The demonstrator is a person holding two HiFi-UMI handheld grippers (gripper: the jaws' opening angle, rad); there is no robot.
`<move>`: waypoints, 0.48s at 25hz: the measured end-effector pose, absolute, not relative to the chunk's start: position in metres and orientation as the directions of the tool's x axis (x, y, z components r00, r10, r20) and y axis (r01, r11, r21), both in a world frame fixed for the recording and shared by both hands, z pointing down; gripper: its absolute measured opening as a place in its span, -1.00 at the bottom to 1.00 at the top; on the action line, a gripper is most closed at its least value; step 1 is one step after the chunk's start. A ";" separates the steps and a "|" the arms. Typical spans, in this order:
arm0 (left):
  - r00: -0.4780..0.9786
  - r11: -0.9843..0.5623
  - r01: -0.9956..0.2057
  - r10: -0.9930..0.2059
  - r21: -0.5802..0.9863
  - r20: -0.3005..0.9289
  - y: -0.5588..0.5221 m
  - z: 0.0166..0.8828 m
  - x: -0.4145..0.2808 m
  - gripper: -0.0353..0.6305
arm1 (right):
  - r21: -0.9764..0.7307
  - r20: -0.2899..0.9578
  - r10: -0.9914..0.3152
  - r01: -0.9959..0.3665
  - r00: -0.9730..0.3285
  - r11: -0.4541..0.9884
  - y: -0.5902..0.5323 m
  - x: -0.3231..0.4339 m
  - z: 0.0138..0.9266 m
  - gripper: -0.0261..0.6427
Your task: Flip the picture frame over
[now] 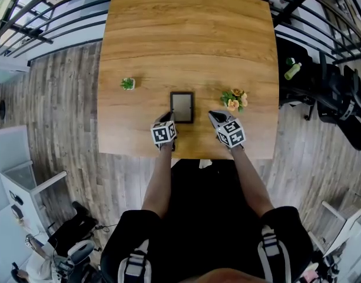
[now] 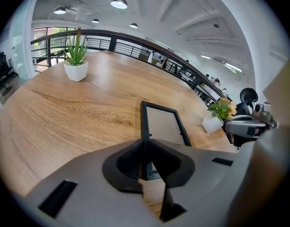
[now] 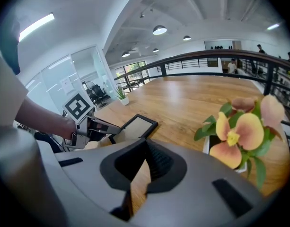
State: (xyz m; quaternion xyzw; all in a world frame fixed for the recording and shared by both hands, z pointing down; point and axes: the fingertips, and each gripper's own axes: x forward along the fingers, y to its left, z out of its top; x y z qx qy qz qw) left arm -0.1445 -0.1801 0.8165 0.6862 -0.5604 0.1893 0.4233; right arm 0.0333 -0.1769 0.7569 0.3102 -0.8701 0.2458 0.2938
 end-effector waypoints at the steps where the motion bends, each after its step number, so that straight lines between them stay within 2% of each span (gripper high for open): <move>1: 0.303 -0.005 -0.926 -0.608 0.378 0.734 -0.179 0.816 -0.145 -0.71 | -0.245 0.665 -0.393 -0.683 -0.635 0.689 -0.175 0.032 0.757 -0.90; 12: 0.340 0.016 -0.897 -0.614 0.442 0.712 -0.166 0.806 -0.142 -0.71 | -0.243 0.653 -0.378 -0.654 -0.656 0.716 -0.166 0.019 0.749 -0.90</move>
